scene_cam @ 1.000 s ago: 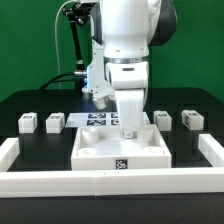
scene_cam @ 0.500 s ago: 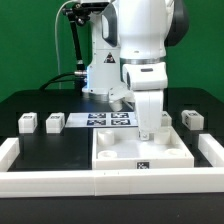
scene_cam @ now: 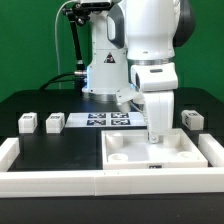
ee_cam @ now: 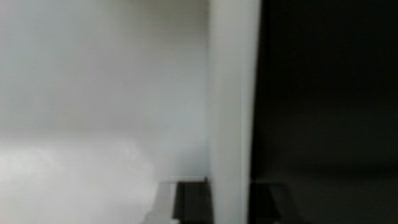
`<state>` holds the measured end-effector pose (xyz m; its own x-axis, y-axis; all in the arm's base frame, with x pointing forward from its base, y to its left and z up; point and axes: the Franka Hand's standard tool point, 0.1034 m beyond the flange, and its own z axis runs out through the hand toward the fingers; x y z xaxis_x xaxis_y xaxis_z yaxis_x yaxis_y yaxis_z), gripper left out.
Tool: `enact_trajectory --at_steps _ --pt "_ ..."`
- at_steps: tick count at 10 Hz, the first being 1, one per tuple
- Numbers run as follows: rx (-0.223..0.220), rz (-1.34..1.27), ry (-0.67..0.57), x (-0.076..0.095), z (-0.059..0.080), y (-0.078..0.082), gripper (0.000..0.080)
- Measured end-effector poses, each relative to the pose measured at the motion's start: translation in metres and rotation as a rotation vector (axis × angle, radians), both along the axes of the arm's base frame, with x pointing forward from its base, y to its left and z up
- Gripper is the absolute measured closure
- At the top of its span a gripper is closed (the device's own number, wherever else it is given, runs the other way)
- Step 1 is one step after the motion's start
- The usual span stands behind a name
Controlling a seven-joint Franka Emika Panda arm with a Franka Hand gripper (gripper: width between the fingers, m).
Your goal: Assemble square table
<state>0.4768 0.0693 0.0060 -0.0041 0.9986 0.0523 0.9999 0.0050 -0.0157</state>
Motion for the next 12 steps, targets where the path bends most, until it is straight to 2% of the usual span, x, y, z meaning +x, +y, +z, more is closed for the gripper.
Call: enact_trajectory --at_steps 3,7,8,9,10,11,12 --pt "0.008 -0.018 -0.004 0.005 0.0 0.018 0.0739" --pt "0.006 -0.021 0.0 0.007 0.0 0.019 0.0721" --pt "0.006 -0.021 0.001 0.007 0.0 0.018 0.0534" --pt "0.006 -0.022 0.001 0.006 0.0 0.018 0.0534" --pt "0.006 -0.022 0.001 0.006 0.0 0.018 0.0347" --pt "0.006 -0.022 0.001 0.006 0.0 0.018 0.0347" --pt "0.006 -0.022 0.001 0.006 -0.001 0.018 0.0194"
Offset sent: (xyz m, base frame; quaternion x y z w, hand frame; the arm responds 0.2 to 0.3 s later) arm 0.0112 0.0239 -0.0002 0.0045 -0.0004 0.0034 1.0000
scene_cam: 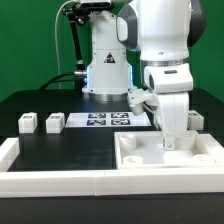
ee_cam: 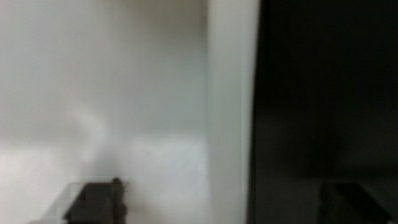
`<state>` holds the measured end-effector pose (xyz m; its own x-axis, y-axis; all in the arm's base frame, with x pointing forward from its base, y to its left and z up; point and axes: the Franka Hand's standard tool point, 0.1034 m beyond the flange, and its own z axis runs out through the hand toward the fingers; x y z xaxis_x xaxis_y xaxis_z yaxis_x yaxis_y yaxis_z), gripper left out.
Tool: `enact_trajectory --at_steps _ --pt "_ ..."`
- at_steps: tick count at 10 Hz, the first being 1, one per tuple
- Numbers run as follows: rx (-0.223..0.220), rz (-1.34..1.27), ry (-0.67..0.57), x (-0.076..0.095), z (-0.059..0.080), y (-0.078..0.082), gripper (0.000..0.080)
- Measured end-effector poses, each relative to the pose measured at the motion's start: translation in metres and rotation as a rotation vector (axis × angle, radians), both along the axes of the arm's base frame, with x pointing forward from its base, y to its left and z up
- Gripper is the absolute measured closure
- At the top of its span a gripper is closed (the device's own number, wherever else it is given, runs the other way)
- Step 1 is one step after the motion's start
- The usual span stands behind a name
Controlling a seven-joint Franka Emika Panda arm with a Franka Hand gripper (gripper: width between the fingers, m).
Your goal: Assemble square table
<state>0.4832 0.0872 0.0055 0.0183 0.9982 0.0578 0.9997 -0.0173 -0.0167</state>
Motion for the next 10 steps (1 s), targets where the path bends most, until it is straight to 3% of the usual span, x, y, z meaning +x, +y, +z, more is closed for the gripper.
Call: enact_trajectory --at_steps 3,6,8,10 --pt "0.0 -0.001 0.0 0.0 0.0 0.0 0.0158" --pt "0.005 -0.196 -0.066 -0.01 0.032 0.003 0.0151" --pt "0.009 -0.36 -0.08 -0.017 0.05 0.017 0.0151" --pt "0.024 -0.47 -0.088 -0.017 0.055 0.033 0.0151"
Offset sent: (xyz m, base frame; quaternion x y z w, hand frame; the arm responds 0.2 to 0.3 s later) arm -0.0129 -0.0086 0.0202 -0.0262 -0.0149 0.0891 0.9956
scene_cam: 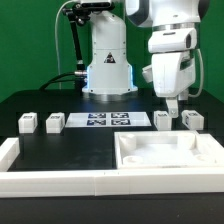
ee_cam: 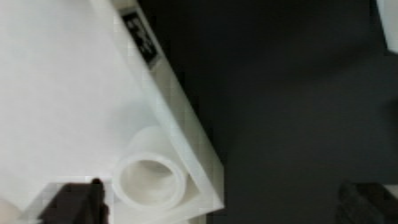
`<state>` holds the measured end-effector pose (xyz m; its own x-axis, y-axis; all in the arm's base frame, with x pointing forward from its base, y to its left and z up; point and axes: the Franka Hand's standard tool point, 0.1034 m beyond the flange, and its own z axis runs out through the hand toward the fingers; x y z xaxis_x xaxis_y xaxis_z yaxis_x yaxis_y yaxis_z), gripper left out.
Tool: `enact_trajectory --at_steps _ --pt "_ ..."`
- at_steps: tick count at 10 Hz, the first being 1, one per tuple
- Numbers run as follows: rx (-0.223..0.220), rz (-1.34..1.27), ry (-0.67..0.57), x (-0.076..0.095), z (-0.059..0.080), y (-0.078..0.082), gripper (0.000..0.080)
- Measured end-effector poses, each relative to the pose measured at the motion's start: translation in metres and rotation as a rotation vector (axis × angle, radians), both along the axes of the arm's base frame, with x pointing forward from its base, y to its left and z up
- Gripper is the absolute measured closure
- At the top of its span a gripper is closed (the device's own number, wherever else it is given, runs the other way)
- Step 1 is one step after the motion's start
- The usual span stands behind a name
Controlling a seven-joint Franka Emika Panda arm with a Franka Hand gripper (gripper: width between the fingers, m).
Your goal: Assemble square table
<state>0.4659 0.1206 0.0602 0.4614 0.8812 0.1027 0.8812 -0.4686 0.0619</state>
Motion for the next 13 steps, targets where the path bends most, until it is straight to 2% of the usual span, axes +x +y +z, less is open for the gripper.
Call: enact_trajectory --at_steps 2,5,6,8,11,13 --pt "0.001 -0.008 0.002 0.0 -0.001 -0.001 0.0151" --pt "0.024 -0.193 0.015 0.0 -0.001 0.0 0.0151" --pt "0.066 -0.391 0.002 -0.006 0.001 0.009 0.0151" --pt "0.105 -0.609 0.024 -0.026 -0.005 0.028 0.0151" --pt "0.148 -0.854 0.057 -0.032 -0.007 0.037 0.0151" --pt "0.165 -0.981 0.073 -0.032 -0.007 0.037 0.0151"
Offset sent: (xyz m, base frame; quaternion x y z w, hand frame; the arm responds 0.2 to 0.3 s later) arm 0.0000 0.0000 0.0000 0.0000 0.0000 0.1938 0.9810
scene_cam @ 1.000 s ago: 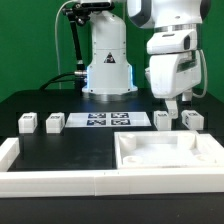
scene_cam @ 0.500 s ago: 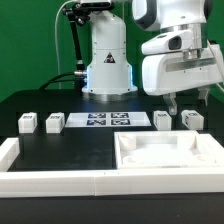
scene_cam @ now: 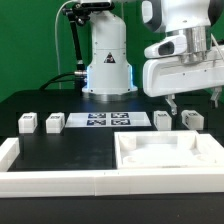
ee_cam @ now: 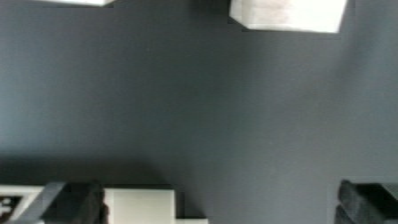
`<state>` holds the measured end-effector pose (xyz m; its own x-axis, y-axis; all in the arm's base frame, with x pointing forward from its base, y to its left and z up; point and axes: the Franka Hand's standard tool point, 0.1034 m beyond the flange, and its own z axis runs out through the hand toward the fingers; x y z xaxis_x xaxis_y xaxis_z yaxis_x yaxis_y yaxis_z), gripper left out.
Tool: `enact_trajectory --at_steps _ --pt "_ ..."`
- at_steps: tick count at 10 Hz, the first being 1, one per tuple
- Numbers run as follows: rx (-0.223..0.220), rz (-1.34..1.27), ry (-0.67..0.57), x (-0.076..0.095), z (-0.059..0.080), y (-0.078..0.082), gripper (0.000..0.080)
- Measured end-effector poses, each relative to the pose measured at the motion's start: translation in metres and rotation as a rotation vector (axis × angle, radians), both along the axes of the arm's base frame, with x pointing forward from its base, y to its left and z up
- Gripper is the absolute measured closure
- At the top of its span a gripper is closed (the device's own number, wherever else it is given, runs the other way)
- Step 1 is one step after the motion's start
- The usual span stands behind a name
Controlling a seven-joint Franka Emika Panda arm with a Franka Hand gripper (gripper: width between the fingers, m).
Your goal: Assemble square table
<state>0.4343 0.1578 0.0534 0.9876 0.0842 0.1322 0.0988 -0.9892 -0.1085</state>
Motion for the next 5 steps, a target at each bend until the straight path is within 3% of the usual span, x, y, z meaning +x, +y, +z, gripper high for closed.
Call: enact_trajectory --at_steps 2,4,5 --pt "0.019 -0.117 0.016 -0.001 0.0 0.001 0.0151" --pt "0.015 -0.137 0.041 -0.023 -0.001 0.015 0.0151" --pt "0.007 -0.114 0.058 -0.024 -0.002 0.014 0.0151"
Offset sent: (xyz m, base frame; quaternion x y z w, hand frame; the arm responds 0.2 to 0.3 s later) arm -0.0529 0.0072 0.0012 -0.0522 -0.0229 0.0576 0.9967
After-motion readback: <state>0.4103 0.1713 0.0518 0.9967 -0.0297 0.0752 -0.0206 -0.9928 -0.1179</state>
